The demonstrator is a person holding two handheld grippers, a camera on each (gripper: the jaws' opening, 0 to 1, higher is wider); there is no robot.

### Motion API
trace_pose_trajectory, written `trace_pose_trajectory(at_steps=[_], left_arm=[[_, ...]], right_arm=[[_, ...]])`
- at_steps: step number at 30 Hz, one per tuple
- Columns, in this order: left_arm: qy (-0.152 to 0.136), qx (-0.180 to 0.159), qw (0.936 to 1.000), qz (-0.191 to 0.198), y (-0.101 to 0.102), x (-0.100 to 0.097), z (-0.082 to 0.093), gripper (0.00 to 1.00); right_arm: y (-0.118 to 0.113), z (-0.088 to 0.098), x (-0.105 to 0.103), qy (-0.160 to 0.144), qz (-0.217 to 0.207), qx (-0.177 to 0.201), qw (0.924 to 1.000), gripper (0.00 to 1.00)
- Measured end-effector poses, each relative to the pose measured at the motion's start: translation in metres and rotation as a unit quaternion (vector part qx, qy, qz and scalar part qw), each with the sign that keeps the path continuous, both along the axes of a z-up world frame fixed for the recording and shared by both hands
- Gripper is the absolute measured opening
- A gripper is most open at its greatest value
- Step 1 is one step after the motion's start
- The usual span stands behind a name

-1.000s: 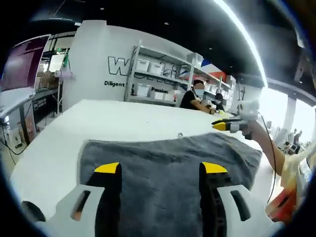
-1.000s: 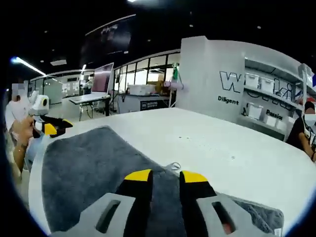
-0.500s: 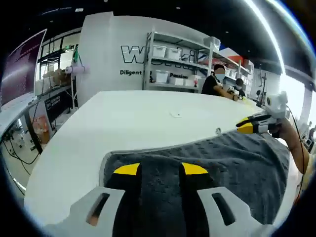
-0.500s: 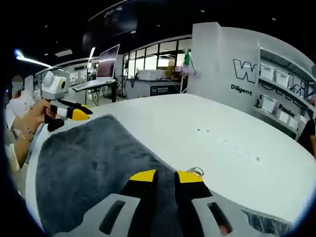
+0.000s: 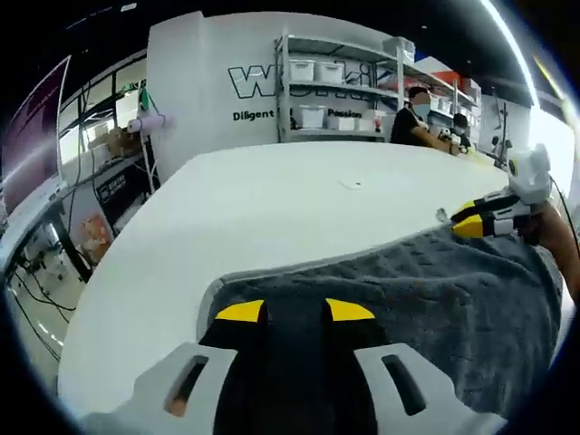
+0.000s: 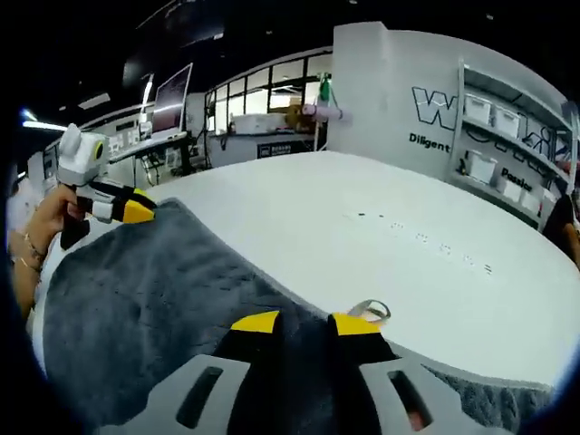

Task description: Fold the towel on the table until its edges align and the towel forms a compact rectangular stack.

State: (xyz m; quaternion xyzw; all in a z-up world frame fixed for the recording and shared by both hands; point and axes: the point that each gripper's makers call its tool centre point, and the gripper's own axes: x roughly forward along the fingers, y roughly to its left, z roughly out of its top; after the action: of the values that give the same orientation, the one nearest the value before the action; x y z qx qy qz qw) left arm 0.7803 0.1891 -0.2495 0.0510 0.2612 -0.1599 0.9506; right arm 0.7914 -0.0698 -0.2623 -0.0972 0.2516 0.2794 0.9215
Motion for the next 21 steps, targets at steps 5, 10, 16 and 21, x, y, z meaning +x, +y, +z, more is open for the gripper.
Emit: trace_pose_trajectory(at_steps=[5, 10, 16, 21], left_arm=[[0.014, 0.015, 0.9998, -0.001, 0.001, 0.002, -0.014, 0.19], [0.019, 0.009, 0.9998, 0.001, 0.004, 0.002, -0.021, 0.18], [0.018, 0.003, 0.9998, 0.008, 0.012, 0.018, -0.022, 0.16], [0.021, 0.006, 0.9997, 0.008, 0.008, 0.024, -0.022, 0.16]], right_arm=[[0.0, -0.01, 0.005, 0.013, -0.003, -0.001, 0.9999, 0.17], [-0.003, -0.011, 0.009, 0.017, -0.01, 0.004, 0.9998, 0.17], [-0.006, -0.011, 0.016, 0.011, -0.028, 0.015, 0.9994, 0.16], [-0.006, -0.01, 0.026, 0.008, -0.036, 0.019, 0.9991, 0.16]])
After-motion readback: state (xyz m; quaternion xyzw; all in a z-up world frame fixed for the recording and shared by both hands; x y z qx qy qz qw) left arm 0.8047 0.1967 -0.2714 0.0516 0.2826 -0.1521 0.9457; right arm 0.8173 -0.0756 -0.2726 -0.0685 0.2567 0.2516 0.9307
